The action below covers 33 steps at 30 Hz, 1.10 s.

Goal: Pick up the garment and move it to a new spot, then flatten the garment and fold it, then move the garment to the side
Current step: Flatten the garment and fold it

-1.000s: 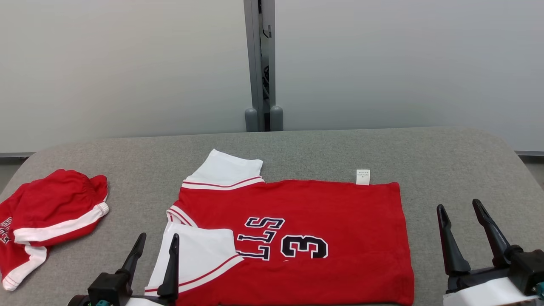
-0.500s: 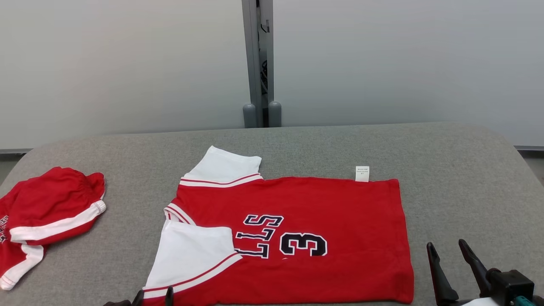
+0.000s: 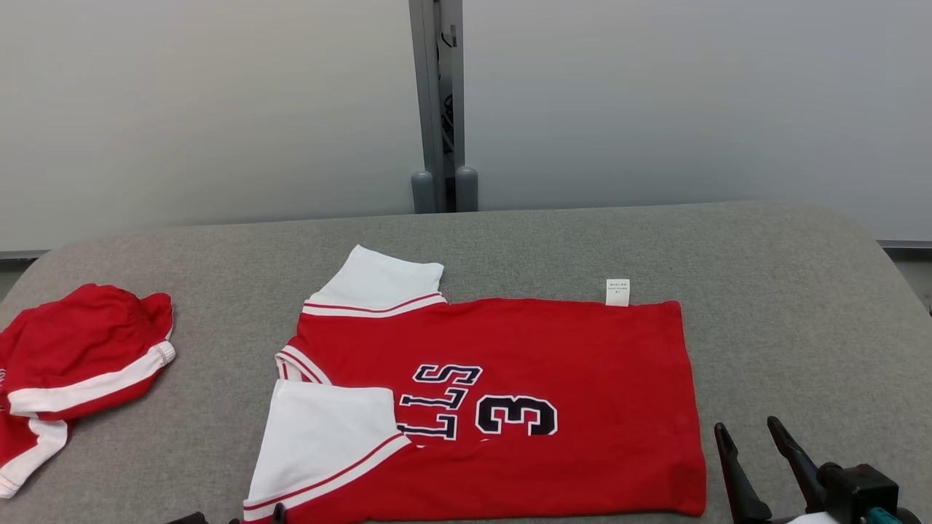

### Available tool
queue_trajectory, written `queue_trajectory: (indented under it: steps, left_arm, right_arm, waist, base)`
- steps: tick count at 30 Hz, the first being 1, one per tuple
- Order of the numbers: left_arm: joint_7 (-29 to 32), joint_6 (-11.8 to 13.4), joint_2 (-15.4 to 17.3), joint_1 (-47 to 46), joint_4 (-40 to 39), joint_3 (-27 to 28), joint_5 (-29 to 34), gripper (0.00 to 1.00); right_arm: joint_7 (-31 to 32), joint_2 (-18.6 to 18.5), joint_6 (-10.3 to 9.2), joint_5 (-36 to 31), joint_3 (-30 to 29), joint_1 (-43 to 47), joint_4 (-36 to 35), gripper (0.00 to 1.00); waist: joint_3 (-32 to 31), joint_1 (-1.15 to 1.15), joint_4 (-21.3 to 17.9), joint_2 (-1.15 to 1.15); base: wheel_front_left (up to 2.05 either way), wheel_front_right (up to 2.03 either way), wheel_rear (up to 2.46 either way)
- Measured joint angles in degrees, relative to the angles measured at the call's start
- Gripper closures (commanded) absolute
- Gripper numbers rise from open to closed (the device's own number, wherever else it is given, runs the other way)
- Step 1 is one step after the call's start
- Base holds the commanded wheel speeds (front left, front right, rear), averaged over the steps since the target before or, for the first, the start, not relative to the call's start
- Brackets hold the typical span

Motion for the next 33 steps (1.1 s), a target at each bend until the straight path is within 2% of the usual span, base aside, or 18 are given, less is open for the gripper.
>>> queue_trajectory:
  steps: [8, 13, 14, 15, 16, 26, 33]
  left_arm:
    - [1.0, 0.1, 0.2, -2.2, 3.3, -1.7, -2.9, 0.00]
    - [1.0, -0.7, 0.5, -3.1, 4.3, -3.7, -4.8, 0.00]
    - [0.9, -1.0, 0.5, -3.5, 4.6, -4.2, -5.0, 0.18]
    - [0.9, -1.0, 0.6, -3.7, 4.7, -4.9, -5.0, 0.69]
    - [0.8, -1.0, 0.7, -3.7, 4.8, -5.5, -5.0, 1.00]
    - [-1.3, -1.1, 0.6, -4.8, 4.7, -8.8, -2.2, 1.00]
    - [-1.8, -0.4, 1.2, -4.8, 1.4, -10.4, 0.7, 1.00]
  right_arm:
    - [0.0, -0.3, 0.00, 0.2, 0.7, -0.4, 0.1, 0.00]
    - [0.0, -0.3, 0.00, 0.8, 0.4, -0.7, 4.0, 0.00]
    - [0.0, -0.2, 0.00, 1.0, 0.5, -0.7, 5.0, 0.00]
    - [0.0, -0.2, 0.00, 1.4, 0.5, -0.9, 6.1, 0.00]
    - [0.0, -0.1, 0.00, 1.9, 0.6, -1.1, 7.2, 0.00]
    - [0.0, 0.2, 0.00, 9.7, 5.0, -4.0, 17.6, 0.00]
    - [0.0, 0.2, 0.00, 16.5, 9.4, -5.9, 22.4, 0.00]
  waist:
    - [0.4, 0.00, -0.3, 0.00]
    - [0.8, 0.00, -0.4, 0.00]
    - [0.9, 0.00, -0.4, 0.00]
    - [0.9, 0.00, -0.4, 0.00]
    - [1.0, 0.00, -0.3, 0.00]
    - [1.7, 0.00, 0.9, 0.00]
    - [1.8, 0.00, 2.5, 0.00]
  base:
    - [0.00, 0.00, 0.00]
    - [0.00, 0.00, 0.00]
    - [0.00, 0.00, 0.00]
    - [0.00, 0.00, 0.00]
    - [0.00, 0.00, 0.00]
    - [0.00, 0.00, 0.00]
    - [0.00, 0.00, 0.00]
